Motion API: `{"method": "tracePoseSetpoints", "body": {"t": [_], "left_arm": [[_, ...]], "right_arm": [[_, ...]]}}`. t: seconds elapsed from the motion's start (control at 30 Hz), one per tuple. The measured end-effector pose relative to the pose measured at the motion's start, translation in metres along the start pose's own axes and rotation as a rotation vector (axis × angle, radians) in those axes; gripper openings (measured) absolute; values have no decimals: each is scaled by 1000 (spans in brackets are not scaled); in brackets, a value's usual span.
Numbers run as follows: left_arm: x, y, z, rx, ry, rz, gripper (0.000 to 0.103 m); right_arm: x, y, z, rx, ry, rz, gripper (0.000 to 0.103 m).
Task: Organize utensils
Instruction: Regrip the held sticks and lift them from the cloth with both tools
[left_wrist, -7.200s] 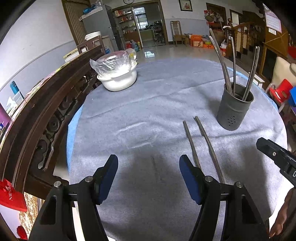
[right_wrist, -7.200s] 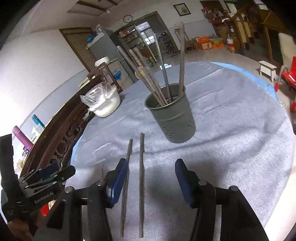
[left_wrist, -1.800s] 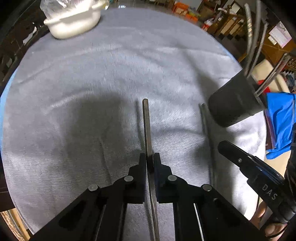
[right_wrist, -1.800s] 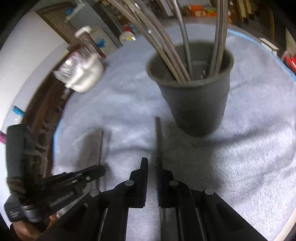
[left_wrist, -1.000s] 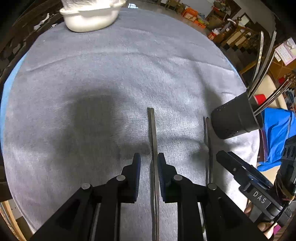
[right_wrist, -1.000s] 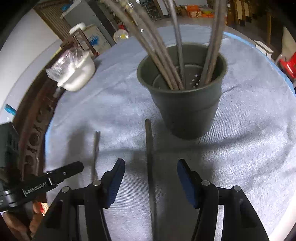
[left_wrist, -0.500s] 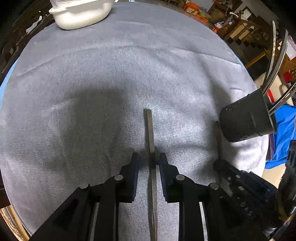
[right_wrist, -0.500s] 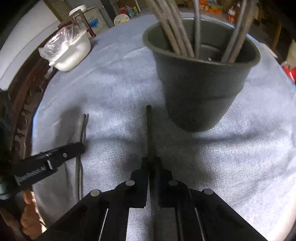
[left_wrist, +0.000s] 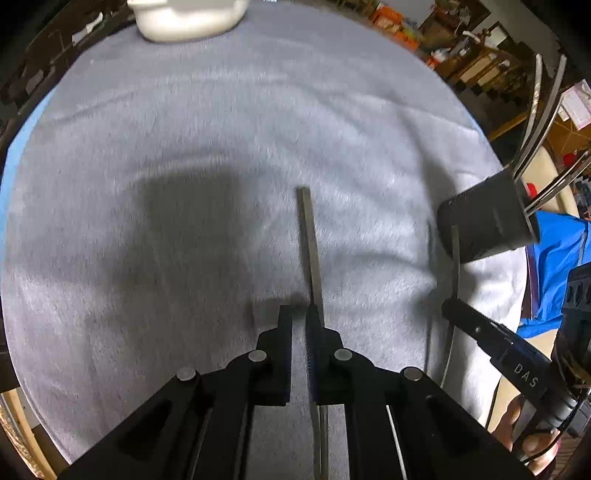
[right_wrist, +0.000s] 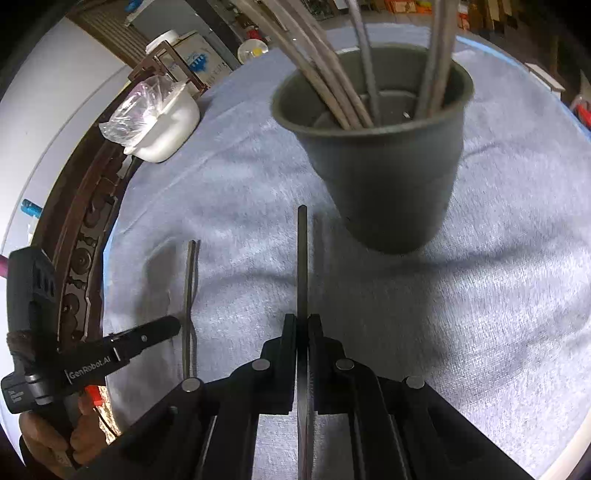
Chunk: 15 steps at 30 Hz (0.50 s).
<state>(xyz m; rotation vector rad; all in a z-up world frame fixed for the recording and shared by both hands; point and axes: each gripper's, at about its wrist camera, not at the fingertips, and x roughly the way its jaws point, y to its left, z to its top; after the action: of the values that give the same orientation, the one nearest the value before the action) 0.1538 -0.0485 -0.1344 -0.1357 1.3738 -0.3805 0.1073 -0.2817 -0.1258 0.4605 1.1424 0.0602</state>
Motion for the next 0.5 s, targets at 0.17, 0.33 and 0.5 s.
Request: {"method": "tracePoseSetpoints", "body": {"t": [0.17, 0.33, 0.5], "left_arm": [[6, -4, 3, -34, 19, 11, 23], [11, -8, 8, -42, 33, 21, 34], [9, -8, 8, -50, 32, 7, 38]], "right_arm": [[7, 1, -2, 21, 29, 7, 7], [5, -1, 4, 31, 54, 0, 8], [10, 0, 6, 35, 76, -19, 9]]}}
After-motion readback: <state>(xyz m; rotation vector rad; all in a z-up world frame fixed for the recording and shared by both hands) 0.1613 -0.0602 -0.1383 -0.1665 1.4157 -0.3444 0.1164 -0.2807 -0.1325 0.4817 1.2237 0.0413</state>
